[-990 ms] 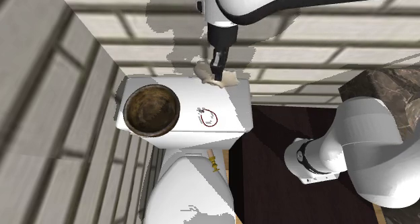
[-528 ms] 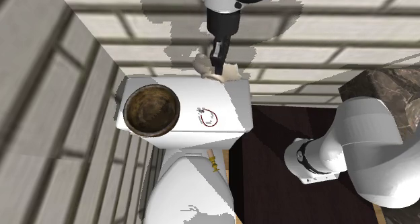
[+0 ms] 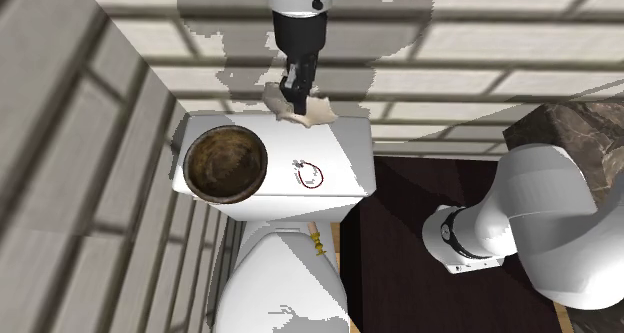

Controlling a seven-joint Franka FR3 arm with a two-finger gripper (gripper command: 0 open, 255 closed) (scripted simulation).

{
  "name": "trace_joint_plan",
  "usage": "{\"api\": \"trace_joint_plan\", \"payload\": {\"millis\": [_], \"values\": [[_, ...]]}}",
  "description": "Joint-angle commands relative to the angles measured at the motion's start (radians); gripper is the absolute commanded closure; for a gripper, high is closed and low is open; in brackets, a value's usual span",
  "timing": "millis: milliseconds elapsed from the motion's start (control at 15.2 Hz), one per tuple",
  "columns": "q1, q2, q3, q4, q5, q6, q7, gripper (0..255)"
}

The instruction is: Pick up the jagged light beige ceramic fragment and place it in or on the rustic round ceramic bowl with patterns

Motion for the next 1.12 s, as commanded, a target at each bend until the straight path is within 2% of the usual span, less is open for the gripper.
{"api": "trace_joint_plan", "payload": {"millis": [0,396,792,1056], "values": [[0.021,0.053,0.011,0.050,0.031,0.003,0.018,255],[0.069,0.224,0.044,0.222,0.119,-0.005,0.071,255],[0.092,0.412,0.075,0.445,0.201,-0.044,0.123,255],[0.094,0.414,0.077,0.395,0.204,0.006,0.110,255]]}}
